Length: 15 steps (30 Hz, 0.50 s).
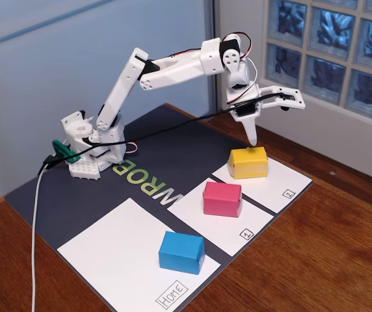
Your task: Move box yellow to home
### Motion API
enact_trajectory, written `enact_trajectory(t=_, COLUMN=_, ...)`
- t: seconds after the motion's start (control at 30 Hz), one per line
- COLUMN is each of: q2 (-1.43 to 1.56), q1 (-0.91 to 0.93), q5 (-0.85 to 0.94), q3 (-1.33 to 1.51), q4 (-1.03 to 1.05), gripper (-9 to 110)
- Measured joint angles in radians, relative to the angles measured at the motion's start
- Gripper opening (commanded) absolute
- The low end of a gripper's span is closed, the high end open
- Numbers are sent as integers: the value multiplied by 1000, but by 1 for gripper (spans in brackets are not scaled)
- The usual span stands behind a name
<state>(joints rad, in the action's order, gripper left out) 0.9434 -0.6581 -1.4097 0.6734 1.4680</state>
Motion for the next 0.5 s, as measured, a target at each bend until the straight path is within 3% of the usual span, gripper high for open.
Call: enact_trajectory(t=0.5, q2=-14, q1=-23, q5=-28, q3=0, q4=71, gripper=37)
